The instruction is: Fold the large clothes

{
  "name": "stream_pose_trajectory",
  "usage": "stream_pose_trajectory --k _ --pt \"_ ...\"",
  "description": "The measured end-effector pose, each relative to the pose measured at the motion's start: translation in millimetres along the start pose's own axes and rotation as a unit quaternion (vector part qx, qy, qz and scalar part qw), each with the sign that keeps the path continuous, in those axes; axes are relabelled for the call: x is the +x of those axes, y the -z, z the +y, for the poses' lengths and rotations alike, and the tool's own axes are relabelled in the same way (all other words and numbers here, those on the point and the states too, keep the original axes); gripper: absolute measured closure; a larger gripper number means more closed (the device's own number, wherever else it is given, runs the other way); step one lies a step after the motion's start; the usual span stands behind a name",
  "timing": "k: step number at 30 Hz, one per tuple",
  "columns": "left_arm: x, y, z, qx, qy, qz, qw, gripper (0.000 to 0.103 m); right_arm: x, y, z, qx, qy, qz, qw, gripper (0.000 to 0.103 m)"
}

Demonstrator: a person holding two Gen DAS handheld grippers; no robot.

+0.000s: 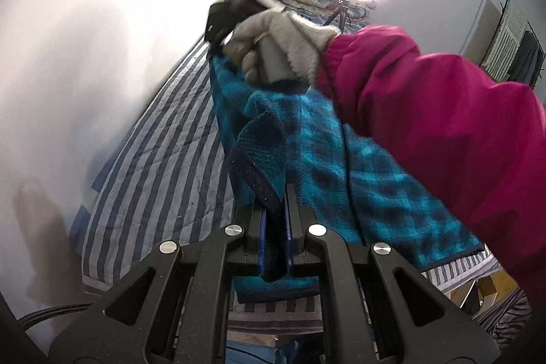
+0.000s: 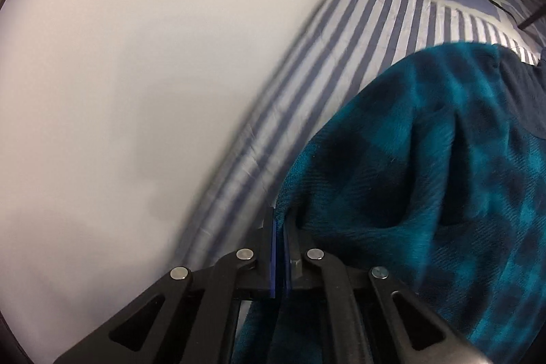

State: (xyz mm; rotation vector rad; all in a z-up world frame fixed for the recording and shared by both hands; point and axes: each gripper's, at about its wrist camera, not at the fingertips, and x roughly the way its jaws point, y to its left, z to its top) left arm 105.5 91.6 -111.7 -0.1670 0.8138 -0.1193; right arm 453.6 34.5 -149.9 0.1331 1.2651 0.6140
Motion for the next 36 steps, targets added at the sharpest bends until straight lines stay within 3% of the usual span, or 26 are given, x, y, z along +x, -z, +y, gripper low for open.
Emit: stream_pose_trajectory --k 6,11,13,19,21,23,25,26,29,32,33,36 --pt "-5 6 -22 0.052 -0.007 -0.008 0.9986 0.097 -76 0 -38 0.027 -0.047 -0.061 0.997 0.103" --pt "1 17 -38 0.098 -0.005 0.005 0.9952 0.097 -123 28 -95 0.075 -0.067 -0.087 0.991 0.103" --pt "5 23 -45 0.121 -0.001 0.018 0.9925 0.097 -132 49 -121 0.1 -0.074 -0.092 0.988 0.103" --pt "17 44 -64 0.175 0.001 0.053 0.9832 0.097 -112 107 -181 0.158 -0.031 -0.063 0.985 0.102" --pt "17 49 -69 0.183 0.009 0.06 0.9812 0.093 -107 126 -191 0.163 -0.019 -0.044 0.985 0.097" --pt "15 52 -74 0.182 0.029 0.067 0.9806 0.075 -108 139 -192 0.158 -0.004 -0.033 0.987 0.092" --pt "7 51 -72 0.166 0.061 0.071 0.9816 0.058 -117 146 -188 0.145 0.004 -0.033 0.989 0.077" --pt "2 51 -71 0.155 0.083 0.07 0.982 0.054 -125 150 -182 0.13 0.02 -0.035 0.991 0.076" --pt "-10 43 -55 0.11 0.122 0.061 0.9846 0.054 -148 161 -170 0.09 0.039 -0.036 0.995 0.076" --pt "0 32 -24 0.029 0.111 0.072 0.9907 0.054 -166 168 -156 0.058 0.037 -0.04 0.997 0.074" --pt "8 30 -10 -0.009 0.111 0.085 0.9901 0.054 -173 174 -151 0.05 0.037 -0.041 0.997 0.073" --pt "38 35 26 -0.112 0.122 0.135 0.977 0.054 -175 188 -145 0.041 0.013 -0.031 0.999 0.072"
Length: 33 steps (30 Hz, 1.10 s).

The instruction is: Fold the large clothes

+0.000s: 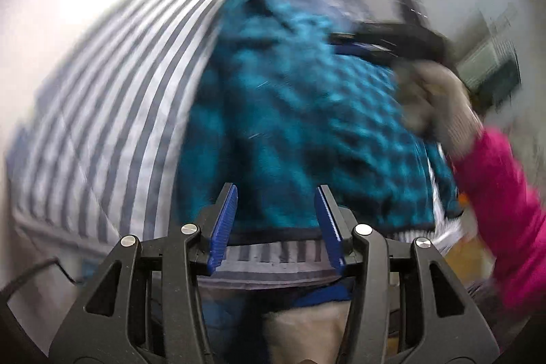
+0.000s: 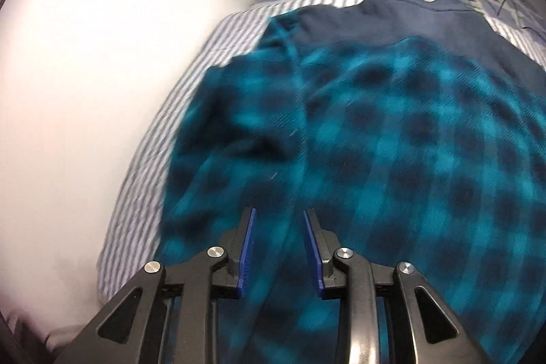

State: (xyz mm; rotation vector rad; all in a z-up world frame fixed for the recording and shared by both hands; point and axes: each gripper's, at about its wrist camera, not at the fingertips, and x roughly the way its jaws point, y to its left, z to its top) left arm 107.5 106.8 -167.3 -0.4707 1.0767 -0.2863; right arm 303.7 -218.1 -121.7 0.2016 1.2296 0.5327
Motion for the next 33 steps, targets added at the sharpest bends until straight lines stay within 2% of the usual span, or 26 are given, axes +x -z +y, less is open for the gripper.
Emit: stream_pose_trajectory --k 2,5,10,12,13,14,16,17,18,21,26,29,33 --pt "17 -2 16 -0.039 0.008 0.025 0.9989 0.054 9 20 4 -0.005 -0.009 0.014 1.0 0.069" --pt "31 -4 26 -0.069 0.021 0.047 0.9963 0.054 20 55 5 -0.005 -0.022 0.051 0.998 0.067" --pt "39 -14 20 -0.076 0.043 0.051 0.9949 0.054 32 112 5 0.007 -0.072 0.103 0.992 0.067" --pt "48 -17 15 -0.077 0.046 0.056 0.9945 0.062 34 129 9 0.008 -0.084 0.105 0.991 0.067" --pt "54 -17 14 -0.076 0.044 0.06 0.9943 0.085 34 133 11 0.008 -0.087 0.103 0.991 0.067" --pt "59 -18 12 -0.07 0.038 0.067 0.9946 0.098 34 136 13 0.006 -0.091 0.101 0.991 0.068" --pt "61 -15 13 -0.063 0.027 0.059 0.9959 0.098 33 139 18 0.003 -0.1 0.101 0.99 0.083" --pt "59 -16 10 -0.058 0.022 0.056 0.9965 0.099 32 140 21 0.001 -0.108 0.103 0.989 0.097" --pt "59 -15 8 -0.052 0.018 0.052 0.9971 0.099 28 141 26 -0.002 -0.106 0.099 0.989 0.099" --pt "38 -17 3 -0.031 0.004 0.026 0.9992 0.099 16 140 40 -0.012 -0.112 0.084 0.99 0.102" --pt "6 -17 15 -0.04 -0.018 -0.009 0.999 0.099 -11 140 58 -0.017 -0.135 0.06 0.989 0.102" --pt "13 -16 22 -0.043 -0.039 -0.007 0.9983 0.099 -6 146 63 -0.045 -0.099 0.064 0.992 0.102" --pt "43 -13 33 -0.061 -0.051 0.035 0.9962 0.095 24 151 72 -0.064 -0.031 0.087 0.994 0.102"
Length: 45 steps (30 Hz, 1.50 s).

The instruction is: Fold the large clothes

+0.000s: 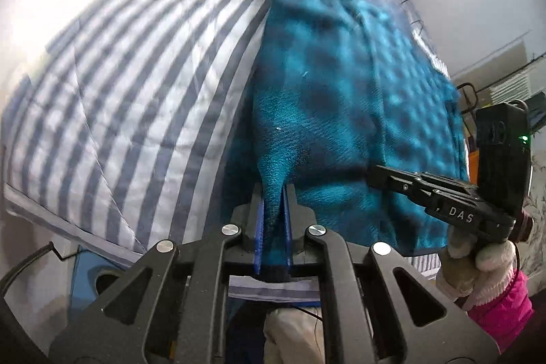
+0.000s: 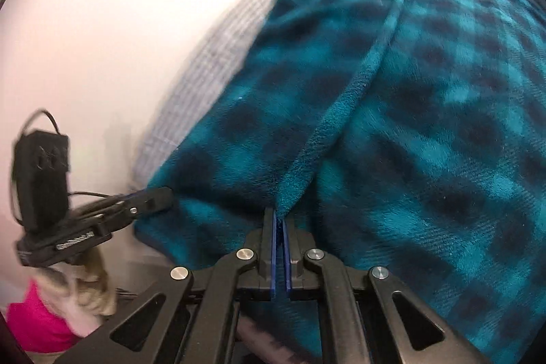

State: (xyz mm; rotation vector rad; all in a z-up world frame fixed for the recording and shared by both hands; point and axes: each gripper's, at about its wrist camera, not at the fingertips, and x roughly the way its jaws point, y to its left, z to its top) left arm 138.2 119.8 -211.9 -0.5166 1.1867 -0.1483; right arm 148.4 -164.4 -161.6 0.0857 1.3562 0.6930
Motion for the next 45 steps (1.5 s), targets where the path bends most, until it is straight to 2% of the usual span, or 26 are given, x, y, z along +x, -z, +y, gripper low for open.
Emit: stream_pose_trajectory --k 1,2,3,4,5,6,9,12,14,15,16,17,18,20,23,25,29,30,34,39,41,45 --pt "-1 -1 1 0.0 -0.001 -0.003 1.0 0.088 2 1 1 -0.003 0.008 0.005 1.0 0.1" --pt "-3 -2 2 -0.002 -0.005 -0.009 0.9999 0.072 0 1 2 -0.007 0.013 0.007 1.0 0.095" --pt "-9 -4 5 -0.009 -0.009 -0.023 0.9996 0.061 -3 1 5 -0.01 0.021 0.005 1.0 0.087" --pt "-14 -4 10 -0.017 -0.008 -0.036 0.9992 0.043 -12 4 5 -0.016 0.028 -0.007 0.999 0.082" --pt "-18 -5 14 -0.027 -0.006 -0.049 0.9984 0.041 -19 4 6 -0.019 0.035 -0.018 0.999 0.075" --pt "-19 -7 19 -0.039 -0.002 -0.054 0.9978 0.041 -27 6 7 -0.021 0.042 -0.031 0.998 0.075" --pt "-3 -10 26 -0.06 0.014 -0.027 0.9977 0.041 -52 5 8 -0.029 0.034 -0.071 0.996 0.075" --pt "12 -5 33 -0.076 0.026 0.001 0.9968 0.041 -48 -10 14 -0.032 0.015 -0.086 0.996 0.074" --pt "14 -3 34 -0.079 0.027 -0.005 0.9965 0.041 -34 -19 21 -0.032 0.008 -0.087 0.996 0.073" --pt "15 -3 32 -0.077 0.026 -0.005 0.9967 0.044 -27 -20 20 -0.032 0.006 -0.085 0.996 0.073" --pt "16 -4 30 -0.072 0.031 -0.003 0.9969 0.062 -4 -25 23 -0.032 0.01 -0.08 0.996 0.073" --pt "18 -4 28 -0.068 0.039 0.007 0.9969 0.09 4 -27 22 -0.032 0.016 -0.076 0.996 0.073" --pt "21 -4 25 -0.067 0.05 0.016 0.9964 0.092 14 -28 21 -0.031 0.023 -0.07 0.997 0.073" --pt "17 -2 18 -0.063 0.047 0.005 0.9969 0.096 36 -30 15 -0.027 0.033 -0.043 0.998 0.073" --pt "-1 0 5 -0.043 0.062 -0.017 0.997 0.097 39 -37 11 -0.017 0.019 -0.027 0.999 0.072" --pt "-7 -2 -13 -0.021 0.058 -0.035 0.9975 0.097 31 -47 10 -0.005 0.01 -0.02 1.0 0.067" --pt "-15 -2 -36 0.008 0.062 -0.049 0.9968 0.098 5 -81 17 -0.008 0.011 -0.062 0.998 0.035" --pt "-15 -2 -41 0.016 0.062 -0.051 0.9967 0.098 2 -89 19 -0.008 0.009 -0.066 0.998 0.033" --pt "-11 -5 -56 0.03 0.058 -0.056 0.9963 0.098 8 -128 30 -0.007 0.008 -0.061 0.998 0.033" --pt "-8 -2 -60 0.038 0.054 -0.053 0.9964 0.098 45 -170 53 -0.016 0.029 -0.022 0.999 0.032" --pt "0 -1 -70 0.042 0.052 -0.053 0.9964 0.098 67 -184 64 -0.031 0.054 -0.003 0.998 0.031" --pt "3 1 -80 0.054 0.047 -0.055 0.9959 0.098 98 -196 71 -0.05 0.148 0.016 0.988 0.032"
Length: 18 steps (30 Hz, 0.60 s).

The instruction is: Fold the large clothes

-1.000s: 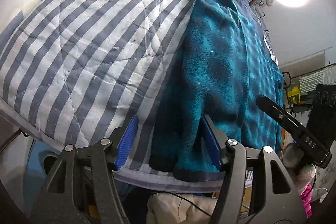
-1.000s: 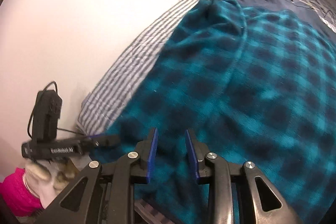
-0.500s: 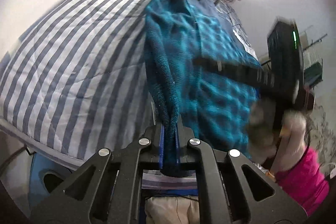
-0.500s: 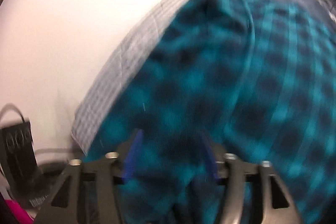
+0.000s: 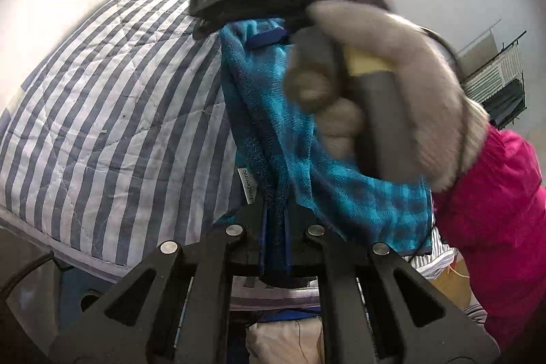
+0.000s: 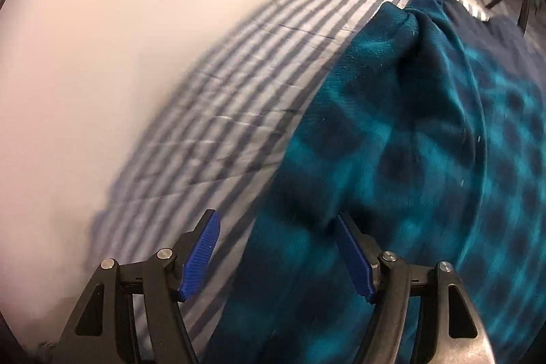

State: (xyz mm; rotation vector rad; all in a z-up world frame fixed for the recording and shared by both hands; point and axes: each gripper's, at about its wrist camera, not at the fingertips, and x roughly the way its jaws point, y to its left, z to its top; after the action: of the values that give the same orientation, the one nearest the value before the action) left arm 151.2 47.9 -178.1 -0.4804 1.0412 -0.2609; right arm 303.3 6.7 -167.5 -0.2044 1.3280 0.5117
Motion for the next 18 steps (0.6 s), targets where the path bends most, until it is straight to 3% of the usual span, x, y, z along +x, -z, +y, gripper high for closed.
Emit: stream_pose_trajectory --k 2,4,6,8,13,18 --pt "1 0 -6 0.006 -0.003 -0.001 1.0 0.098 13 -4 2 -0.007 0.032 0.01 0.999 0.033" --pt "4 2 -14 0.021 -0.014 -0.003 0.9997 0.098 22 -5 3 -0.021 0.056 0.016 0.998 0.045" --pt "7 2 -23 0.037 -0.025 -0.006 0.999 0.098 24 -5 3 -0.041 0.081 0.006 0.996 0.074" --pt "9 4 -32 0.05 -0.029 -0.008 0.9983 0.098 20 -3 -5 -0.043 0.082 -0.002 0.996 0.093" --pt "14 8 -64 0.082 -0.033 -0.015 0.996 0.098 -3 6 -55 0.041 -0.032 -0.052 0.997 0.097" --pt "27 17 -106 0.141 -0.041 -0.022 0.9889 0.098 -33 34 -121 0.138 -0.161 -0.134 0.968 0.098"
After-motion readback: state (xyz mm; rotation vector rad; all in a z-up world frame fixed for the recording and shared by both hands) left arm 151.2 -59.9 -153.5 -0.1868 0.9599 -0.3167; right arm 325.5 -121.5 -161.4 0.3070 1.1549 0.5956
